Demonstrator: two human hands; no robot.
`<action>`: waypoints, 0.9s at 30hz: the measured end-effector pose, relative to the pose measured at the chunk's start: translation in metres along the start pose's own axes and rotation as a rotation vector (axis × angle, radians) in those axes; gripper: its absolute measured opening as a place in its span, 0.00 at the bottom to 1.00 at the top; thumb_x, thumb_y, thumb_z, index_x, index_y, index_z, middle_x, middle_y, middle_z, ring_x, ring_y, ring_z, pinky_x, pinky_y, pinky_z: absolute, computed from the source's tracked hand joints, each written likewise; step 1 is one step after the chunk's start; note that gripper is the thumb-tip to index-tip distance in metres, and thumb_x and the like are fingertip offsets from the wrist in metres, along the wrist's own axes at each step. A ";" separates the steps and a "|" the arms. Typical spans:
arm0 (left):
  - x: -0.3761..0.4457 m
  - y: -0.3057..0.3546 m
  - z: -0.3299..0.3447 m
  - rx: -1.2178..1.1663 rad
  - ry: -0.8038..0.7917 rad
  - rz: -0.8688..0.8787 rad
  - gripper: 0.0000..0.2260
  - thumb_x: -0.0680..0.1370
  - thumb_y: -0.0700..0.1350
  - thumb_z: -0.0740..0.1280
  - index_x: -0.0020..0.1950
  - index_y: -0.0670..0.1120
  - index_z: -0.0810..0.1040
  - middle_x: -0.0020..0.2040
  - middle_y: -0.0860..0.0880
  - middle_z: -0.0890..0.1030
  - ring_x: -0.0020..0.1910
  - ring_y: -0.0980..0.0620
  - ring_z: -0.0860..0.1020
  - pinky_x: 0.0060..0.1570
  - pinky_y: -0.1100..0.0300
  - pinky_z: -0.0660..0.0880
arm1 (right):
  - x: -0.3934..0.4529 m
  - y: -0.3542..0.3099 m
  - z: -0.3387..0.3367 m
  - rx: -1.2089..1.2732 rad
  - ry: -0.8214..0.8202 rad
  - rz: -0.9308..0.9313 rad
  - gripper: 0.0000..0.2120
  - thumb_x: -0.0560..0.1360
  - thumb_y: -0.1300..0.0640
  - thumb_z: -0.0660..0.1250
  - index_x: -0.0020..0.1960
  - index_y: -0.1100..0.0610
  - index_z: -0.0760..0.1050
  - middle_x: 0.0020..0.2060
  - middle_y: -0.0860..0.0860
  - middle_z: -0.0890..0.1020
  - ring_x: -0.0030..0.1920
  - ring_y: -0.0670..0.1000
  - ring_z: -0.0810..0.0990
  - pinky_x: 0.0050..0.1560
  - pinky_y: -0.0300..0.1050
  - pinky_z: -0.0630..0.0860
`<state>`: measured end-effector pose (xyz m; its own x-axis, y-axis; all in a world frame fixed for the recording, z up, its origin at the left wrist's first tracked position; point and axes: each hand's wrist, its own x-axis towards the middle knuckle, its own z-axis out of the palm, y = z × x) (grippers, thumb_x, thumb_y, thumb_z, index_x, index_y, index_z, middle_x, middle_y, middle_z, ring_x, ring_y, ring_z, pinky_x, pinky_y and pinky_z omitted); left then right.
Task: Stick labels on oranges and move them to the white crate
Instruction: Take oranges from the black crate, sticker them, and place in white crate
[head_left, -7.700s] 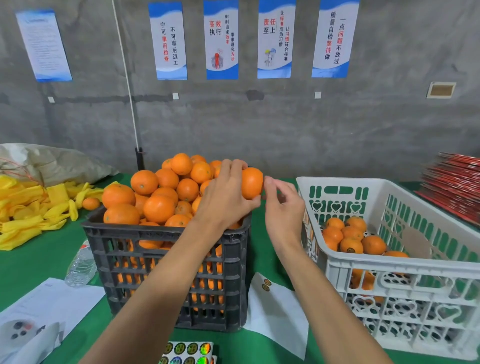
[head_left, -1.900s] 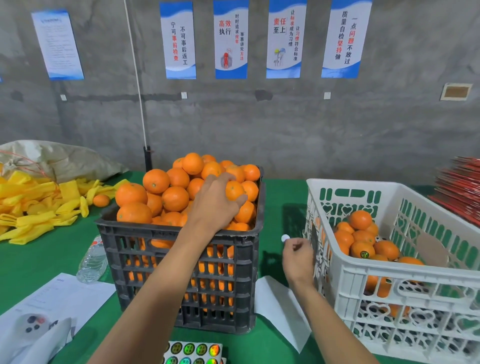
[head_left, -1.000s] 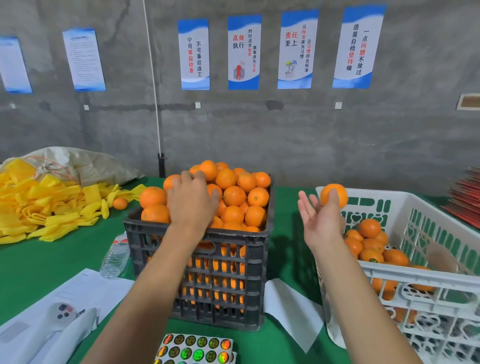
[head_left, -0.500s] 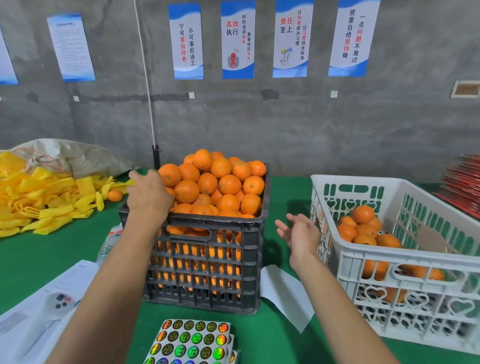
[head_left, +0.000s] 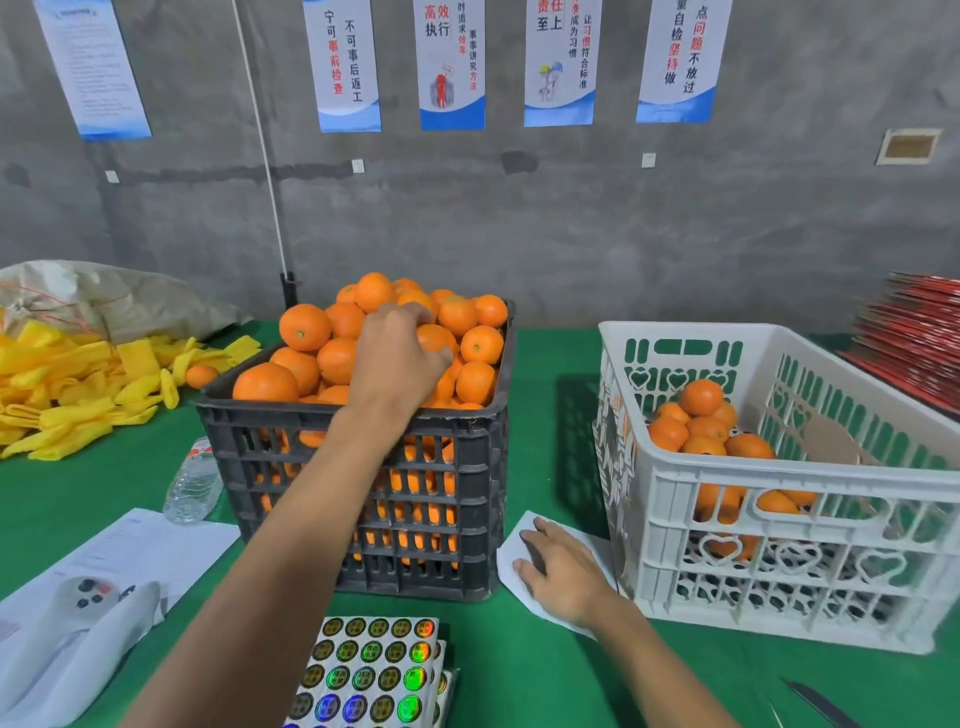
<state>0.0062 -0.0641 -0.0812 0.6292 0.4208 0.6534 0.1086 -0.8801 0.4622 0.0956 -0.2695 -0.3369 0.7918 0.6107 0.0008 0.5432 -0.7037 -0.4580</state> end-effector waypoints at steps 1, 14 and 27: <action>-0.001 0.000 0.006 -0.016 -0.011 -0.008 0.23 0.72 0.46 0.78 0.65 0.42 0.80 0.61 0.40 0.81 0.61 0.41 0.78 0.57 0.50 0.76 | 0.000 0.002 0.000 0.004 -0.017 -0.008 0.29 0.82 0.41 0.57 0.80 0.49 0.61 0.82 0.47 0.55 0.81 0.51 0.53 0.80 0.49 0.49; -0.006 -0.003 0.016 -0.063 -0.137 -0.160 0.26 0.70 0.49 0.80 0.65 0.43 0.79 0.64 0.42 0.80 0.63 0.42 0.78 0.58 0.49 0.77 | -0.027 0.000 -0.001 -0.026 -0.087 -0.112 0.29 0.80 0.43 0.55 0.80 0.47 0.60 0.82 0.45 0.54 0.81 0.47 0.49 0.80 0.49 0.45; -0.004 -0.006 0.014 0.001 -0.440 -0.157 0.28 0.70 0.57 0.78 0.67 0.52 0.76 0.65 0.45 0.78 0.62 0.41 0.76 0.61 0.44 0.75 | -0.091 -0.014 -0.005 -0.022 -0.014 -0.150 0.21 0.78 0.42 0.63 0.68 0.49 0.74 0.70 0.45 0.73 0.71 0.49 0.68 0.74 0.47 0.61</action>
<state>0.0138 -0.0639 -0.0946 0.8719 0.4158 0.2587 0.2292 -0.8133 0.5347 0.0176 -0.3172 -0.3260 0.6976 0.7144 0.0549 0.6609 -0.6120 -0.4343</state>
